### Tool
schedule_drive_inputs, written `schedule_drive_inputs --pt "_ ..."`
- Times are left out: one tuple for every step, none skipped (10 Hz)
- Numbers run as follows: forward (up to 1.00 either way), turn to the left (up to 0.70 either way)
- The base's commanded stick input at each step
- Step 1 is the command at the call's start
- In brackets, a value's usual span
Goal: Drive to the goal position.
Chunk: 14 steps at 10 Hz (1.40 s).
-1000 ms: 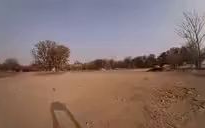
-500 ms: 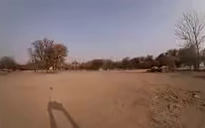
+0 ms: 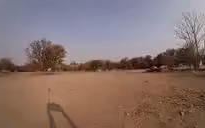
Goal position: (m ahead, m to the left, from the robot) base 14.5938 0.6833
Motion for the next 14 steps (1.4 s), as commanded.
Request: schedule_drive_inputs --pt "0.7 0.0" --pt "0.7 0.0" --pt "0.7 0.0" --pt "0.7 0.0" --pt "0.7 0.0" --pt "0.7 0.0" --pt "0.7 0.0" --pt "0.7 0.0" --pt "0.7 0.0" --pt "0.7 0.0" --pt "0.7 0.0" --pt "0.7 0.0" --pt "0.7 0.0" --pt "0.7 0.0"
